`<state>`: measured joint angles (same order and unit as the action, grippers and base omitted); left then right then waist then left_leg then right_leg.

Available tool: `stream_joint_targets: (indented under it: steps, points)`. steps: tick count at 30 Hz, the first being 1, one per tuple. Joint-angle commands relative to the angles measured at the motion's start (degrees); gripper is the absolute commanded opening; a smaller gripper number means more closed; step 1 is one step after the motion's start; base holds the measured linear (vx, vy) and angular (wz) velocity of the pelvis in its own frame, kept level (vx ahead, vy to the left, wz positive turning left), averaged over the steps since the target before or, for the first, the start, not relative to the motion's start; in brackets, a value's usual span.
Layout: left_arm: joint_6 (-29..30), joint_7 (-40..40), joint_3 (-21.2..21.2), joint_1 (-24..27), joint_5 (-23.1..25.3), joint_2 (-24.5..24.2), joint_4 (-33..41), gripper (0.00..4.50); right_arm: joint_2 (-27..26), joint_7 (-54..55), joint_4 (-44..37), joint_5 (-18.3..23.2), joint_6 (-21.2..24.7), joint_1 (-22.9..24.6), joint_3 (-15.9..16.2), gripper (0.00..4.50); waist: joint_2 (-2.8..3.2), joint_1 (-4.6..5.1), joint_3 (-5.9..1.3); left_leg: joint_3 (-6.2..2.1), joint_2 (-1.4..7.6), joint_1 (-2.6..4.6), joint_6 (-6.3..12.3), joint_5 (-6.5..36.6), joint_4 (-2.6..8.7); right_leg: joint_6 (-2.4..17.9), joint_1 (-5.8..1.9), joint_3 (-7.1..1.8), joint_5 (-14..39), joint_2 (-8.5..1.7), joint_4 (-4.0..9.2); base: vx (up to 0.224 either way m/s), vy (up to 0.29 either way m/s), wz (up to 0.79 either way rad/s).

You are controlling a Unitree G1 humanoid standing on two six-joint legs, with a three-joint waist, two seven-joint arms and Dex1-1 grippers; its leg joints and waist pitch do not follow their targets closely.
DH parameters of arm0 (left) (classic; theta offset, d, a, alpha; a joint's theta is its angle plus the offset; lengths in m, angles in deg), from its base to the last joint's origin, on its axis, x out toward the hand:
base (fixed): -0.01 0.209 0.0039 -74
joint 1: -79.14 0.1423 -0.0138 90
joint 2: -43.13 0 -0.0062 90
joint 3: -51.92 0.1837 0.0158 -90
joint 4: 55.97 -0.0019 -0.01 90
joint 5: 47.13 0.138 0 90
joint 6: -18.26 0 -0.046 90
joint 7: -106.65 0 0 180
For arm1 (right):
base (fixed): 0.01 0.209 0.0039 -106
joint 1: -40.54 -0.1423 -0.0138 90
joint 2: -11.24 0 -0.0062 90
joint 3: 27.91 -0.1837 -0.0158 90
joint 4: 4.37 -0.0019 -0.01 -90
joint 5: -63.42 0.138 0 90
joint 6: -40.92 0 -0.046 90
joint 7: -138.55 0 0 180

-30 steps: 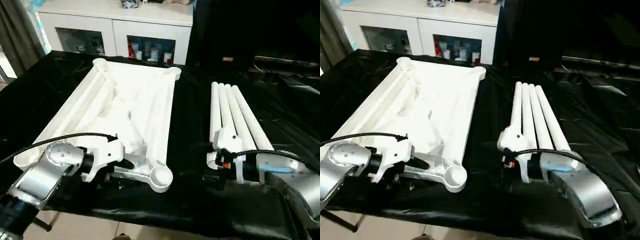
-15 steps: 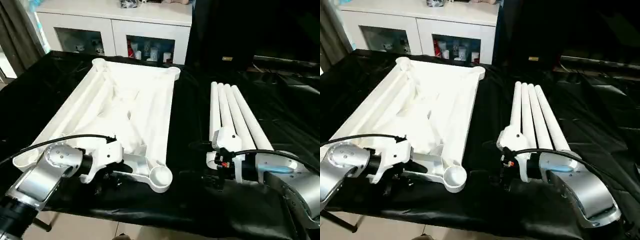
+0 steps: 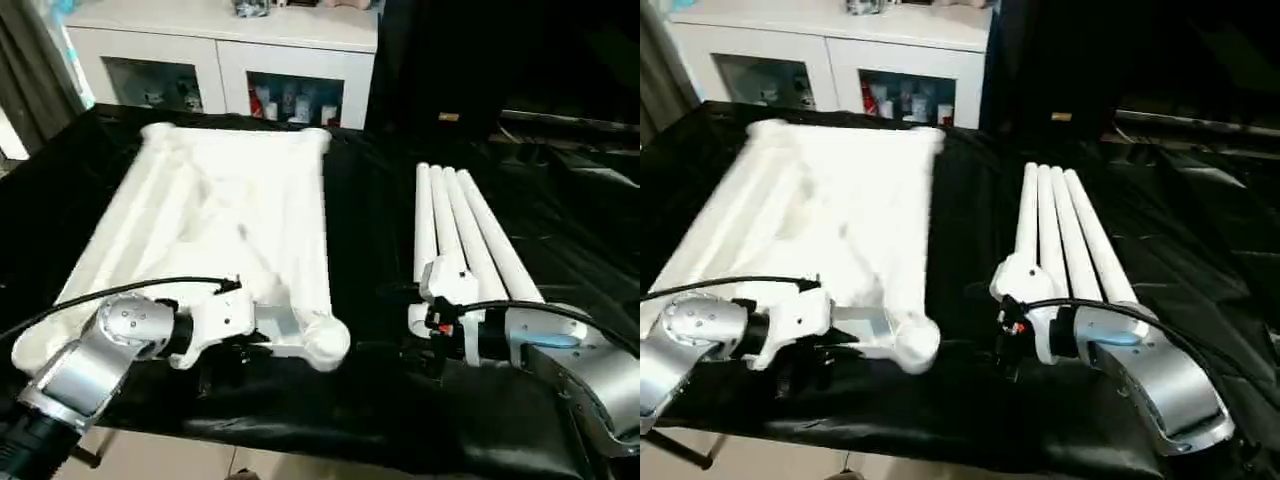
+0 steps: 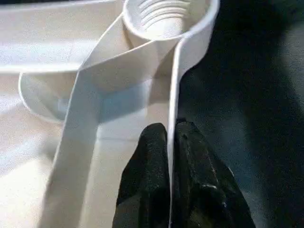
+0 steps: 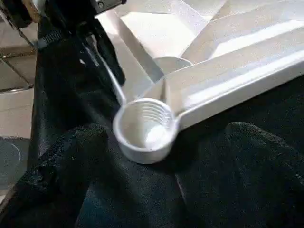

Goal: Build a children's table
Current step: Move table base

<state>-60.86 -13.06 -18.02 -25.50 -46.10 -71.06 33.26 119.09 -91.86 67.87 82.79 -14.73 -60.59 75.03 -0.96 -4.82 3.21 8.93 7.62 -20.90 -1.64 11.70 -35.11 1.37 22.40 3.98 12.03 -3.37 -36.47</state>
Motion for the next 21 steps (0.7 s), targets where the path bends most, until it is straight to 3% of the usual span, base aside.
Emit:
stream_joint_targets:
  steps: [1, 5, 10, 13, 17, 21]
  points:
    - [-0.8, -5.5, -0.4, 0.6, 4.4, -0.4, -2.7, 0.12, 0.0, 0.5, -0.6, -0.5, -0.3, 0.3, 0.1, 4.5, 0.13, -0.3, -2.5, -2.48, 5.68, 0.3, 0.34, 15.7, 5.15, 7.7, -2.14, -4.16, 22.9, -6.34, 6.24, 0.0, 0.0, 0.0]
    - [-8.0, -10.1, 0.6, -0.2, 9.3, -1.1, -4.5, 0.04, -0.2, 0.6, -0.9, -0.4, -0.2, 0.5, 0.4, 4.5, 0.04, -0.32, -2.59, -2.54, 5.57, 0.26, 0.59, 15.6, 5.16, 7.0, -2.1, -4.07, 22.2, -6.23, 6.2, 0.0, 0.0, 0.0]
    - [-13.8, -12.6, 0.6, -1.5, 11.1, -0.5, -7.6, 0.02, -0.5, 0.8, -0.7, -0.6, -0.3, 0.4, 0.8, 4.5, 0.31, -0.6, -2.81, -2.4, 5.64, 0.45, 0.67, 14.3, 5.07, 8.0, -2.04, -4.15, 18.4, -6.21, 5.89, 0.0, 0.0, 0.0]
    - [-16.2, -11.9, 0.0, -1.9, 10.1, 0.1, -9.2, 0.02, -0.6, 0.9, -0.7, -0.6, -0.3, 0.4, 0.8, 4.5, 0.33, -0.67, -2.92, -2.34, 5.72, 0.46, 0.55, 13.7, 5.13, 9.4, -2.2, -4.13, 14.4, -6.17, 5.43, 0.0, 0.0, 0.0]
    - [-19.4, -10.1, -0.2, -2.8, 8.3, 0.4, -11.9, 0.02, -0.7, 1.0, -0.7, -0.8, -0.4, 0.5, 0.9, 4.5, 0.34, -0.77, -2.83, -2.27, 5.67, 0.49, 0.35, 14.7, 5.12, 9.5, -2.21, -4.14, 15.8, -6.35, 5.62, 0.0, 0.0, 0.0]
    - [-29.1, -6.1, 0.4, -5.8, 5.5, 1.0, -18.4, 0.02, -0.9, 1.6, -0.5, -0.7, -0.5, 0.4, 0.8, 4.5, 0.29, -0.94, -3.02, -2.26, 5.65, 0.52, 0.29, 14.1, 5.11, 8.8, -2.2, -4.16, 15.5, -6.37, 5.65, 0.0, 0.0, 0.0]
